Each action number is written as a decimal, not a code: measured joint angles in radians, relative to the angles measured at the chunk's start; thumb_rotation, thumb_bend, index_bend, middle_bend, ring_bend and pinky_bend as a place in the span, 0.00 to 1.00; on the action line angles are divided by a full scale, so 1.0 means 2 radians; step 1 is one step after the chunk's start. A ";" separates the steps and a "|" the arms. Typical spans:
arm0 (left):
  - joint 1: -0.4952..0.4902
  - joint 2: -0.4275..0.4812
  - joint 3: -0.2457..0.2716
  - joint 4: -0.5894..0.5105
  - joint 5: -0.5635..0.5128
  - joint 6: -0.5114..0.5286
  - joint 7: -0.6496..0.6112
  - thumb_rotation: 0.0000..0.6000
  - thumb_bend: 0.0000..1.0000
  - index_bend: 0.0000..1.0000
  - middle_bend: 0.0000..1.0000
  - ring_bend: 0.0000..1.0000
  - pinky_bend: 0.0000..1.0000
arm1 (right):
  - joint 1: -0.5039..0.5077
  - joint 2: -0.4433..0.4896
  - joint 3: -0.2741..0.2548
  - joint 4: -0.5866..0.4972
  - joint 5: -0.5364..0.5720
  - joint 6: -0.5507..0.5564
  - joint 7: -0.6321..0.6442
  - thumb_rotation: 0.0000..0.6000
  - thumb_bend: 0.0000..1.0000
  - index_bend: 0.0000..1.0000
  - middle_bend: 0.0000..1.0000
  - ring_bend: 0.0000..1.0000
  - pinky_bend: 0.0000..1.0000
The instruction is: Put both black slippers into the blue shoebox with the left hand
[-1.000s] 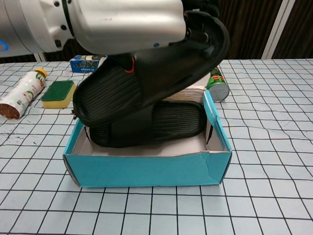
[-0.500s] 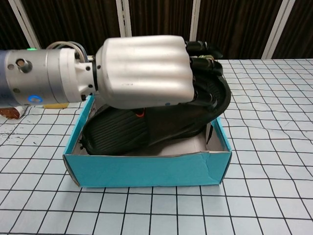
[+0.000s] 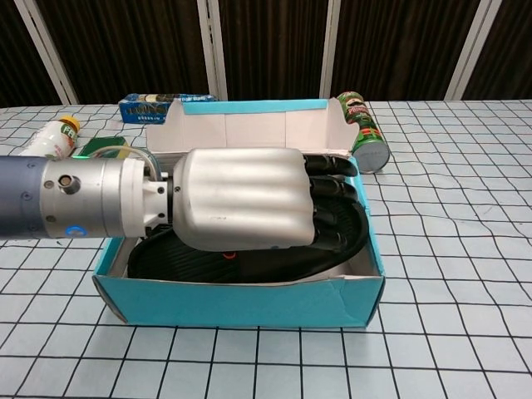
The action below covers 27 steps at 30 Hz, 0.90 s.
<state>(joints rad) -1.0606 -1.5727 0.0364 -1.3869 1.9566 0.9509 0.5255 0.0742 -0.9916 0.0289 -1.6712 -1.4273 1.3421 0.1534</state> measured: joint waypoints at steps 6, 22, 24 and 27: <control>0.002 -0.016 0.006 0.020 -0.008 -0.008 -0.016 1.00 0.46 0.49 0.45 0.12 0.10 | 0.000 0.000 0.001 0.000 0.003 -0.002 -0.002 1.00 0.31 0.21 0.10 0.16 0.09; 0.007 -0.068 0.023 0.085 -0.033 -0.025 -0.078 1.00 0.45 0.45 0.43 0.12 0.14 | 0.002 -0.001 0.002 -0.002 0.010 -0.007 -0.009 1.00 0.31 0.21 0.10 0.16 0.09; 0.007 -0.073 0.026 0.093 -0.033 -0.024 -0.085 1.00 0.45 0.44 0.43 0.12 0.14 | 0.002 -0.001 0.002 -0.002 0.010 -0.007 -0.009 1.00 0.31 0.21 0.10 0.16 0.09; 0.007 -0.077 0.027 0.100 -0.033 -0.020 -0.088 1.00 0.45 0.44 0.41 0.11 0.14 | 0.001 -0.001 0.002 -0.002 0.011 -0.006 -0.009 1.00 0.31 0.21 0.10 0.16 0.09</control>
<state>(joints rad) -1.0458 -1.7267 0.0911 -1.1871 1.8914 0.9105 0.3488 0.0764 -0.9928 0.0335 -1.6761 -1.4061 1.3297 0.1352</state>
